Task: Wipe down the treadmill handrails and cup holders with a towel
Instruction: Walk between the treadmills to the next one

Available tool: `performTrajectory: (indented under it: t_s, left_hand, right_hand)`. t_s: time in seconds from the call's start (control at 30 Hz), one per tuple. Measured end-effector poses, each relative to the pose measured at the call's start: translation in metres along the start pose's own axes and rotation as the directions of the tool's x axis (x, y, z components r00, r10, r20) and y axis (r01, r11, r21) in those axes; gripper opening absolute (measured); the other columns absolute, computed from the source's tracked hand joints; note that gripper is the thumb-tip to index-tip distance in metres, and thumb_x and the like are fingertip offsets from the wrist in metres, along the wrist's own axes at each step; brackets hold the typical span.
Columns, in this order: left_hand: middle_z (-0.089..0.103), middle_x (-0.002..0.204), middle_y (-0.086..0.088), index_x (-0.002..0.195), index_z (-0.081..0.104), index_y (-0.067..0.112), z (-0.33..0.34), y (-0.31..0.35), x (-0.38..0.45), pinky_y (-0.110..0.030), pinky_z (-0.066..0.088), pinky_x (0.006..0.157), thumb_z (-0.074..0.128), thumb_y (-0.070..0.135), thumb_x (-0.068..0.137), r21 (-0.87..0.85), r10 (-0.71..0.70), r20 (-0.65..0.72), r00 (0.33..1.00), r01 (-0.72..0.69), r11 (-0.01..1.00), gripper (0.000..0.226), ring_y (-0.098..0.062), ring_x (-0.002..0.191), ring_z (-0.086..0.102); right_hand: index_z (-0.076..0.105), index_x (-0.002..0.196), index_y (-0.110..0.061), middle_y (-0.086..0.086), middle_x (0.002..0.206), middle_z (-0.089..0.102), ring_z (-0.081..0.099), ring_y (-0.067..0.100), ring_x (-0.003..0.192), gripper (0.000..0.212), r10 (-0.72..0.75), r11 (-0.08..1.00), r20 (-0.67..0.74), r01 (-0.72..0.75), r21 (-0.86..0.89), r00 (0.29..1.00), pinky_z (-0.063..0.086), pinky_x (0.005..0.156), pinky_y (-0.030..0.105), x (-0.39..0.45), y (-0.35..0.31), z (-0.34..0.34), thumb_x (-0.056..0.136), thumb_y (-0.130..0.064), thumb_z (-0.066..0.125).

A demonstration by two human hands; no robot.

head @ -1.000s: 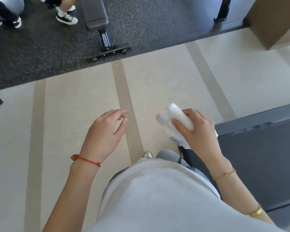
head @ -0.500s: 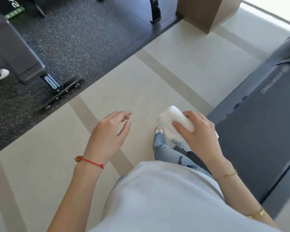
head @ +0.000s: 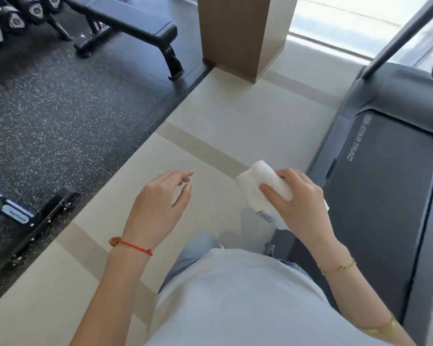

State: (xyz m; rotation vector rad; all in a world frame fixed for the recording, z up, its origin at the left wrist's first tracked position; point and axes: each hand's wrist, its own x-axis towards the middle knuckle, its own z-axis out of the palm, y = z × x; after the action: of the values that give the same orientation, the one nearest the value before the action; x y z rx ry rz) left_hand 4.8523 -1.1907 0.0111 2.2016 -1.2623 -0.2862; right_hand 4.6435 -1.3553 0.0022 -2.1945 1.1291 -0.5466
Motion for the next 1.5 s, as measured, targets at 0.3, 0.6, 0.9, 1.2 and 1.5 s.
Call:
performTrajectory:
  t_s: [0.3, 0.6, 0.9, 1.2, 1.5]
  left_hand:
    - [0.069, 0.11, 0.007, 0.126, 0.064, 0.02, 0.027, -0.009, 0.166, -0.019, 0.044, 0.09, 0.056, 0.023, 0.099, -0.044, 0.164, 0.171, 0.972, -0.159, 0.986, 0.028, -0.006, 0.102, 0.063]
    - [0.069, 0.109, 0.007, 0.125, 0.065, 0.021, 0.056, 0.003, 0.373, -0.026, 0.049, 0.087, 0.053, 0.028, 0.1, -0.105, 0.342, 0.26, 0.903, -0.326, 0.94, 0.028, -0.009, 0.1, 0.064]
    - [0.069, 0.111, 0.004, 0.125, 0.064, 0.019, 0.091, 0.067, 0.551, -0.038, 0.055, 0.09, 0.054, 0.026, 0.1, -0.228, 0.621, 0.329, 0.711, -0.578, 0.783, 0.028, -0.012, 0.103, 0.065]
    - [0.069, 0.11, 0.008, 0.12, 0.067, 0.02, 0.16, 0.165, 0.648, -0.04, 0.056, 0.086, 0.053, 0.029, 0.098, -0.385, 0.803, 0.34, 0.49, -0.706, 0.594, 0.028, -0.014, 0.101, 0.067]
    - [0.069, 0.108, 0.006, 0.12, 0.068, 0.016, 0.224, 0.285, 0.711, -0.014, 0.045, 0.089, 0.059, 0.015, 0.098, -0.492, 0.922, 0.238, 0.305, -0.78, 0.385, 0.024, -0.01, 0.099, 0.063]
  right_hand:
    - [0.066, 0.097, -0.017, -0.011, 0.088, 0.06, 0.051, 0.009, 0.081, 0.02, 0.125, 0.991, -0.18, -0.13, -0.019, 0.976, 0.035, 0.068, 0.017, 0.108, 0.021, 0.008, 0.085, -0.031, 0.073]
    - [0.068, 0.092, -0.02, -0.005, 0.085, 0.062, 0.056, 0.016, 0.076, 0.015, 0.238, 0.966, -0.36, -0.257, -0.006, 0.902, 0.045, 0.066, 0.03, 0.256, 0.039, 0.015, 0.085, -0.033, 0.073]
    - [0.07, 0.095, -0.018, -0.006, 0.089, 0.064, 0.057, 0.014, 0.081, 0.014, 0.309, 0.926, -0.571, -0.378, -0.002, 0.761, 0.044, 0.069, 0.024, 0.37, 0.053, -0.012, 0.087, -0.03, 0.071]
    - [0.067, 0.099, -0.018, -0.005, 0.092, 0.064, 0.055, 0.016, 0.084, 0.016, 0.321, 0.861, -0.75, -0.508, -0.023, 0.579, 0.047, 0.074, 0.031, 0.426, 0.086, -0.066, 0.092, -0.032, 0.066]
    - [0.065, 0.106, -0.019, -0.01, 0.097, 0.062, 0.054, 0.016, 0.089, 0.02, 0.29, 0.835, -0.861, -0.55, 0.014, 0.419, 0.051, 0.078, 0.039, 0.462, 0.125, -0.137, 0.093, -0.034, 0.065]
